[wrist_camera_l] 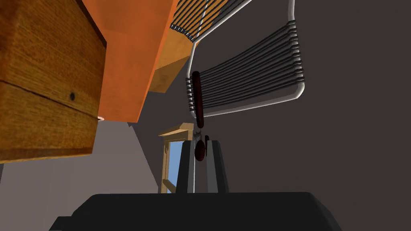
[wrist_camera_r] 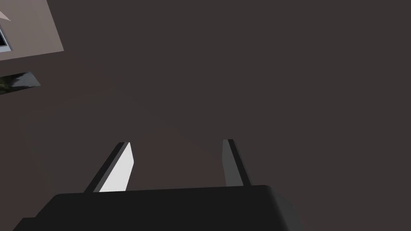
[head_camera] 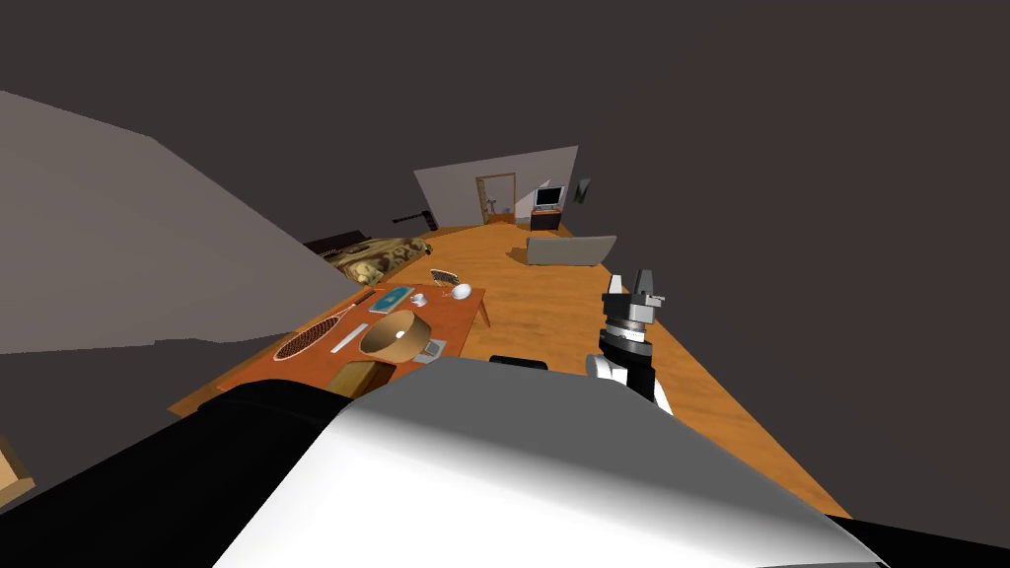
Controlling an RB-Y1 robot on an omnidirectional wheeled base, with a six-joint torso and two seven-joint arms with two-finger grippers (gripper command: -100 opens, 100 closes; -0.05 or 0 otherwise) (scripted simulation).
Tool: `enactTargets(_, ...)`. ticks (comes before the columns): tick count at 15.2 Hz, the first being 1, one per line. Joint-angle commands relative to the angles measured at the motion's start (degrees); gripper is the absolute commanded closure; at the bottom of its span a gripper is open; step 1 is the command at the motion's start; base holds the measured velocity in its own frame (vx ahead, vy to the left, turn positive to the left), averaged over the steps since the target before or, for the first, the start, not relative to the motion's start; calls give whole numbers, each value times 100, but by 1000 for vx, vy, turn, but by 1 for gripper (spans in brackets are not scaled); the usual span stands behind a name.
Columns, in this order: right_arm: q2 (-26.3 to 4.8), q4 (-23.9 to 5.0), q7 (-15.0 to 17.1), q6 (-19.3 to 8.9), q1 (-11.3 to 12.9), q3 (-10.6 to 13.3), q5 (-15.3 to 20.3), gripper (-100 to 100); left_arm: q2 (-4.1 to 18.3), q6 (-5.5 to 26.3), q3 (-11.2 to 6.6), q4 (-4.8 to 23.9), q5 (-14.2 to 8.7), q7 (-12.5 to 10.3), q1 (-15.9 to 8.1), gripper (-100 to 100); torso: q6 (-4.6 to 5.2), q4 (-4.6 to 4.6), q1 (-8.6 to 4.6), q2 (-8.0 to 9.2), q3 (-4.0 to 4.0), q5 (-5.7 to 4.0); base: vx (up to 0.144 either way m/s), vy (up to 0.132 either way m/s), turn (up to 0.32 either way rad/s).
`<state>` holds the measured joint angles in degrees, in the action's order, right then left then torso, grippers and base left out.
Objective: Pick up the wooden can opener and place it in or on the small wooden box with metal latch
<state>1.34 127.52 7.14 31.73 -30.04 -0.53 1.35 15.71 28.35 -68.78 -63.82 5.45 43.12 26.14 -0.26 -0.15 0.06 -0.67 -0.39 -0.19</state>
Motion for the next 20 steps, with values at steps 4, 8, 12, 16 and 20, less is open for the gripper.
enactTargets(4,0,0,0,0,0,0,0,0,10,-611,-293,148,421,61,-111,100,1,0,3,4,2,2,67,3,51)
enactTargets(8,0,0,0,0,0,0,0,0,25,-991,-459,254,668,91,-199,100,8,-1,0,-3,-2,0,70,1,43)
enactTargets(12,0,0,0,0,0,0,0,0,40,-1321,-621,360,910,121,-291,100,13,0,5,5,2,1,51,7,32)
enactTargets(16,0,0,0,0,0,0,0,0,67,-1862,-931,569,1379,181,-483,100,23,-1,3,2,0,2,67,5,45)
enactTargets(20,0,0,0,0,0,0,0,0,78,-2276,-1080,672,1603,211,-581,100,26,-2,2,0,-1,2,67,3,49)
